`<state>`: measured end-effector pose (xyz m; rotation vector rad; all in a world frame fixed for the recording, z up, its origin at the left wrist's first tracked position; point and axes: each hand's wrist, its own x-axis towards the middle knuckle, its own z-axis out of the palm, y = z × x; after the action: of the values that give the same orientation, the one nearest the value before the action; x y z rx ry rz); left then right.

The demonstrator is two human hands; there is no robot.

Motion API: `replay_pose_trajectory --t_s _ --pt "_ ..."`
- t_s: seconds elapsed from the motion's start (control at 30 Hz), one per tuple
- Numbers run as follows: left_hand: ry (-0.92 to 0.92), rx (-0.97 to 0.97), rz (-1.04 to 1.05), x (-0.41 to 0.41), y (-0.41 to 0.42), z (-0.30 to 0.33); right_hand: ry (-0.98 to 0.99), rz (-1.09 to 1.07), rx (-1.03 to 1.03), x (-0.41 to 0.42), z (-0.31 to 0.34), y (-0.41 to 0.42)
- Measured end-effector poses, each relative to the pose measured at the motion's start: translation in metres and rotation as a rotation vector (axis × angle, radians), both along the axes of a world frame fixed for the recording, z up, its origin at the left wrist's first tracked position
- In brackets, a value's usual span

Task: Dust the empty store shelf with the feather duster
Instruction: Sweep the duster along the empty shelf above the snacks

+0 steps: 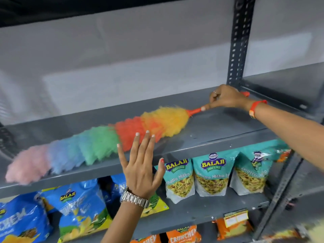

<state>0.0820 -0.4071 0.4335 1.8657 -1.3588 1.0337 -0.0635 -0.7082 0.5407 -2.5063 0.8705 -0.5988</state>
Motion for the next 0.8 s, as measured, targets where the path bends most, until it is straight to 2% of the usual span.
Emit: replay_pose_trajectory --t_s 0.13,0.27,0.47,0.63,0.8 --pt "-0.009 0.036 0.000 -0.008 -0.015 0.003 0.039 0.021 0.036 -0.005 -0.008 -0.016" --pt "0.004 0.046 0.042 -0.011 -0.021 0.001 0.094 -0.091 -0.011 -0.002 0.001 -0.028" --pt "-0.029 0.034 0.053 -0.010 -0.021 -0.001 0.061 -0.380 -0.316 0.010 0.009 -0.040" --pt "-0.017 0.020 0.047 -0.012 -0.019 0.000 -0.061 -0.330 -0.276 0.016 0.016 -0.033" --pt "0.006 0.020 0.009 -0.019 -0.017 -0.002 -0.153 -0.210 -0.131 -0.013 0.018 -0.028"
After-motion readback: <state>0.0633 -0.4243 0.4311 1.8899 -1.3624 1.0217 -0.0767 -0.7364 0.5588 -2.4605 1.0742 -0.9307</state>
